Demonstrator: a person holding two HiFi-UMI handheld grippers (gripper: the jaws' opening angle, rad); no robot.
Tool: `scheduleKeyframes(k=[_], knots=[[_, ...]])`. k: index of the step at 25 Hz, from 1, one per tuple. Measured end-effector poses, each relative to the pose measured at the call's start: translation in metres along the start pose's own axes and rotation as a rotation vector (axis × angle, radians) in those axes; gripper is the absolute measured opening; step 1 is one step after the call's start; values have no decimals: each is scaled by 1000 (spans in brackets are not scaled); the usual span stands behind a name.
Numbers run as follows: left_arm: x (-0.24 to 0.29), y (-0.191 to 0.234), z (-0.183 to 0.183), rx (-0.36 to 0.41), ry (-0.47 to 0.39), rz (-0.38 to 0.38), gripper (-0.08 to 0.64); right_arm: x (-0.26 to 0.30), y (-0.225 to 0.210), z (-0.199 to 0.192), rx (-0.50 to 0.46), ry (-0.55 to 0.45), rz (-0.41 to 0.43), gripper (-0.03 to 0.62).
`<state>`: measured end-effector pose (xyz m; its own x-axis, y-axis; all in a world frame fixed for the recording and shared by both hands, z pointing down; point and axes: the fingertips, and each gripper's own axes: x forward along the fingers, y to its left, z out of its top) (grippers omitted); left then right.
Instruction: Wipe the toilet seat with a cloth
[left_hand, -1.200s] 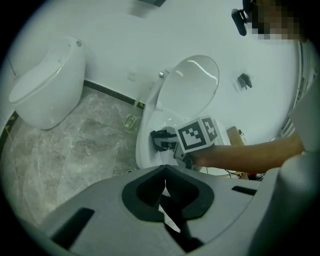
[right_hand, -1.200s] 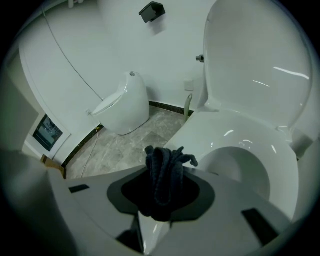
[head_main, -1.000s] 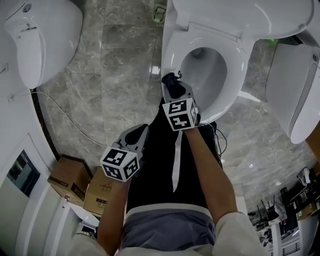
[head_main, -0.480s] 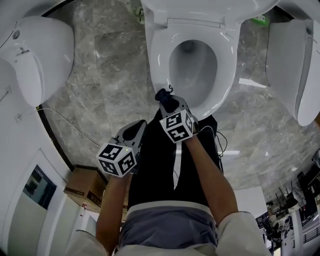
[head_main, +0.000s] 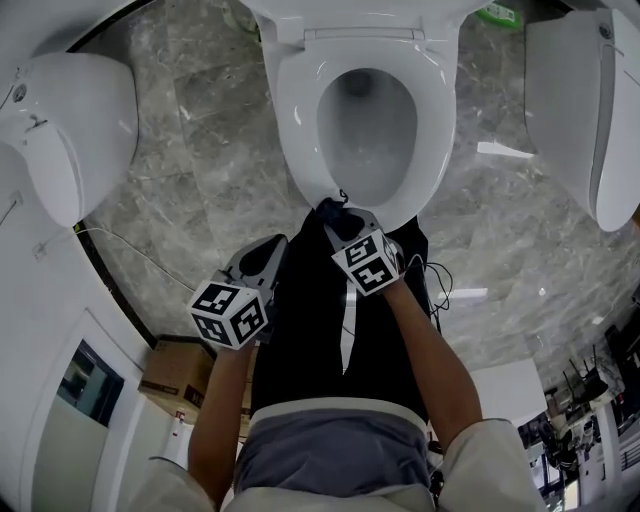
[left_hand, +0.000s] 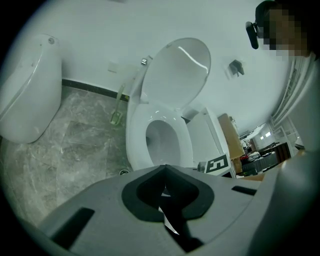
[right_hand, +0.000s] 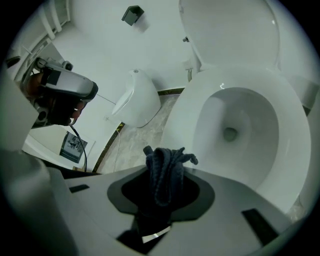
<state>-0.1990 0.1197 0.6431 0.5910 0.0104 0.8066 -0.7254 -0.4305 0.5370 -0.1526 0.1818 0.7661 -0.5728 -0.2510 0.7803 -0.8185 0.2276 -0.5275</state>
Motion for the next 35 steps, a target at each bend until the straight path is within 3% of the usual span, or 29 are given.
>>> scheduleKeyframes(k=[7,11,20,35], knots=[[8,-8,-3,-2,16,-8,11,-21,-25,-31,105,42,-12,98],[13,-12,-4,-11,18,-7,9,-33,-40,-45,118,74,-26,98],[19,-20,-3,-31,7,-4,9,-53,-63,-60,72,135,-31,98],[27,-30,-1,-85,-18,3,11,-82,-109,-64,-103,239,-34,98]])
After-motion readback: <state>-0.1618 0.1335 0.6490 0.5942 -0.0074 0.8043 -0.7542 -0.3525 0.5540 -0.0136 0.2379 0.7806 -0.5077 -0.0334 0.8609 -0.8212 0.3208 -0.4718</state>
